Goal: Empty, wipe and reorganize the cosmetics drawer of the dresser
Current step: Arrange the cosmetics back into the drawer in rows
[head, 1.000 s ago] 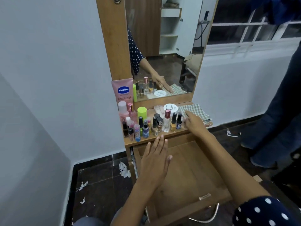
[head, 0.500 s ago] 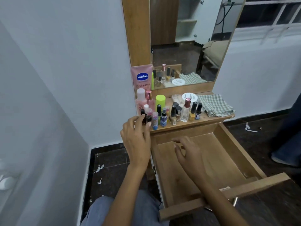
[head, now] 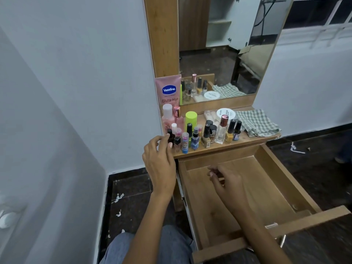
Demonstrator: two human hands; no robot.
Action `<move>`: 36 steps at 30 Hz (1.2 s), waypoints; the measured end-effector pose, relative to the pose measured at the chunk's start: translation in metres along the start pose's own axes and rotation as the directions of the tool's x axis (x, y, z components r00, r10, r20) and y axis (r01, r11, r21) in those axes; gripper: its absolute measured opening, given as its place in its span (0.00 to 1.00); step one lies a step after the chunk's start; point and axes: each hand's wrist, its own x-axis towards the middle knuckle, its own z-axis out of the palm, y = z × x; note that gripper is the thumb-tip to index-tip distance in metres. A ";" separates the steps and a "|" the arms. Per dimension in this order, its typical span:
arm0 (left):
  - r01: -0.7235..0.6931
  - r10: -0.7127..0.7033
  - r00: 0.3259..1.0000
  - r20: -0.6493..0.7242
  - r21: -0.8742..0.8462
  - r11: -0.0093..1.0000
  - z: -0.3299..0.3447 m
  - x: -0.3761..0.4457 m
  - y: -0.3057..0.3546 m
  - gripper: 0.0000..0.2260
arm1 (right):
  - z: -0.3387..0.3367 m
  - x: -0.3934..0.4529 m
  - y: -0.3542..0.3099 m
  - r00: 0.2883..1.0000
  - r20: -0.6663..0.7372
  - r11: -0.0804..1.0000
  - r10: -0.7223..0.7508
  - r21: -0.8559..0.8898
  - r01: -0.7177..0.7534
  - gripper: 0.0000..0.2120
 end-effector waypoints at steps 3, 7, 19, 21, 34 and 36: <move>0.030 -0.030 1.000 0.004 -0.024 0.999 0.000 0.001 -0.005 0.12 | -0.001 -0.001 0.003 1.000 0.016 1.000 0.023 0.018 -0.023 0.10; 0.027 -0.025 0.999 0.037 -0.052 0.998 0.000 0.004 -0.011 0.12 | -0.001 -0.003 0.007 0.996 0.077 0.999 0.041 0.017 -0.042 0.10; -0.081 0.068 0.979 0.192 0.061 0.995 0.003 0.030 -0.024 0.19 | -0.004 -0.004 0.013 0.984 0.145 0.994 0.106 0.001 -0.107 0.10; -0.098 0.086 0.979 0.186 0.059 0.993 0.004 0.034 -0.025 0.17 | -0.003 -0.003 0.014 0.983 0.146 0.994 0.110 -0.003 -0.110 0.09; 0.112 -0.103 0.992 0.073 -0.138 0.984 -0.010 0.029 -0.019 0.09 | -0.004 -0.001 0.010 0.984 0.146 0.994 0.103 0.007 -0.106 0.09; 0.079 -0.076 0.997 0.027 -0.153 0.985 -0.023 0.013 -0.013 0.08 | -0.005 0.000 -0.001 0.991 0.123 0.997 0.060 0.046 -0.066 0.09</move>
